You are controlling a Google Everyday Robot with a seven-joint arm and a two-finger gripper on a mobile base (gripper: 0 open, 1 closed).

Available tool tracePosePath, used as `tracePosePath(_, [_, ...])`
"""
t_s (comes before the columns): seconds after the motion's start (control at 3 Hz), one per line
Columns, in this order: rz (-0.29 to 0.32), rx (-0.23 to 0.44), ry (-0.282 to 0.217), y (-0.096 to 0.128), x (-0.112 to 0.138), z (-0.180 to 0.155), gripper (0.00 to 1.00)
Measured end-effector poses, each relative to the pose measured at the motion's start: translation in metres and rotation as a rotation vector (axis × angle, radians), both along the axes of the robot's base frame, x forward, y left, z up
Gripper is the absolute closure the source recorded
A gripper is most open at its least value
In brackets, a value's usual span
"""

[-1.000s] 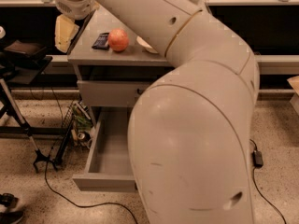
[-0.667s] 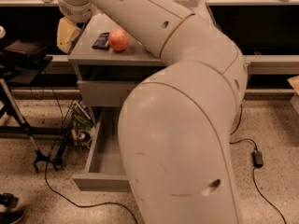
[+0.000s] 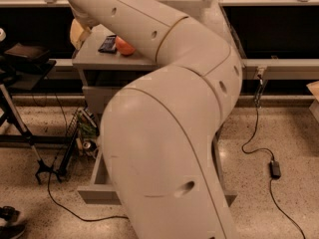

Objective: Place rxbar blueberry into middle drawer

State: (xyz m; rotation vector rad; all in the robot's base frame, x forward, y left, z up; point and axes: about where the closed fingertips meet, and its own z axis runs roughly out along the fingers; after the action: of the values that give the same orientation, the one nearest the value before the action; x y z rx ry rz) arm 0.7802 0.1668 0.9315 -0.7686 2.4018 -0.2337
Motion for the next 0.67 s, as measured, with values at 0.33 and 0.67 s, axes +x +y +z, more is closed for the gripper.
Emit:
tracePosePath(0.33, [-0.185, 0.034, -0.064, -0.0128, 0.0162, 0.0084, 0.0])
tracePosePath(0.67, [-0.186, 0.034, -0.064, -0.0128, 0.0162, 0.0084, 0.0])
